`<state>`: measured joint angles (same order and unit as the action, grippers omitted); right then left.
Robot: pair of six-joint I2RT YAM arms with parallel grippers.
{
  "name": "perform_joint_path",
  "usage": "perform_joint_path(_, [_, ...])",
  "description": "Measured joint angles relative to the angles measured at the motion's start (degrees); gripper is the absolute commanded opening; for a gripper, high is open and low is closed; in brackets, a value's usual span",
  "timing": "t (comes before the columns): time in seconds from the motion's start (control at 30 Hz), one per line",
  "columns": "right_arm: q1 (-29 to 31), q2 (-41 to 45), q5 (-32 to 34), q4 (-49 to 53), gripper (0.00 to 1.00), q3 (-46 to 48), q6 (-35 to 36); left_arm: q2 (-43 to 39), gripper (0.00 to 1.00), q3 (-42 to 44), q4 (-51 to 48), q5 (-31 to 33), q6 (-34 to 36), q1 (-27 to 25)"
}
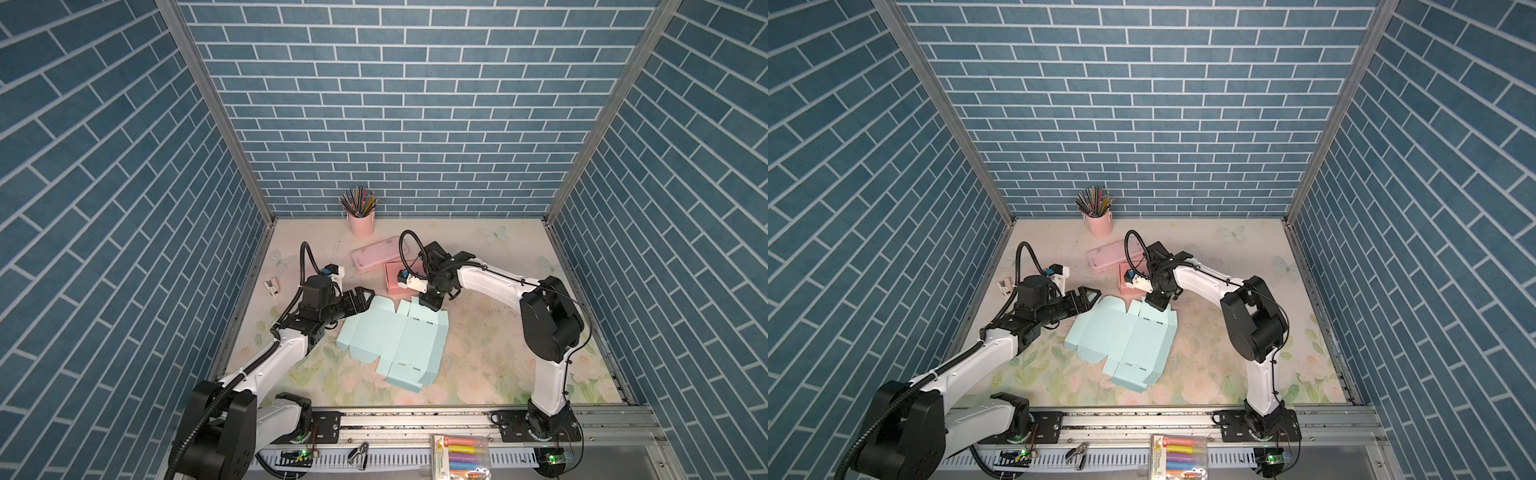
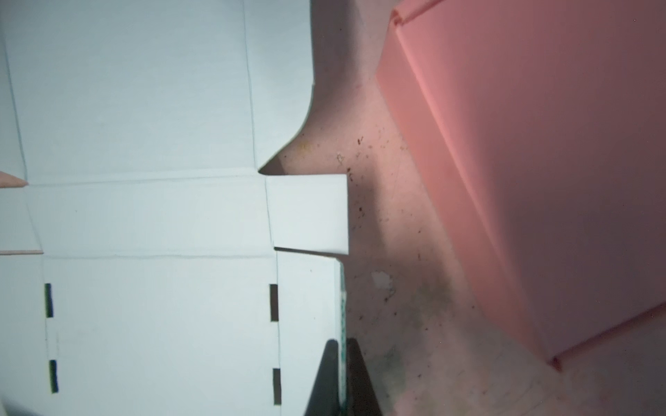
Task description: Fold the paper box
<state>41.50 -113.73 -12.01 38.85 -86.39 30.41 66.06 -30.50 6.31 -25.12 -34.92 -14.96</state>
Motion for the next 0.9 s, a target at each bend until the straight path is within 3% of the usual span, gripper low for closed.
perform_joint_path(0.3, [1.27, -6.03, 1.84, 0.26, 0.14, -4.87, 3.56, 0.00, 0.88, 0.87, -0.44, 0.28, -0.02, 0.00])
perform_joint_path(0.6, [1.51, -4.04, 4.35, -0.44, 0.49, -5.88, 2.05, 0.02, 0.88, 1.07, -0.42, 0.26, -0.02, 0.00])
perform_joint_path(0.73, [1.53, 1.38, 5.84, -1.16, 0.51, -4.70, -1.53, 0.13, 0.88, 1.07, -0.26, 0.02, 0.00, -0.02])
perform_joint_path(0.9, [1.62, 10.14, 5.62, -2.32, 0.51, -0.24, -11.13, 1.01, 0.88, 1.07, 0.81, -0.37, 0.59, -1.11])
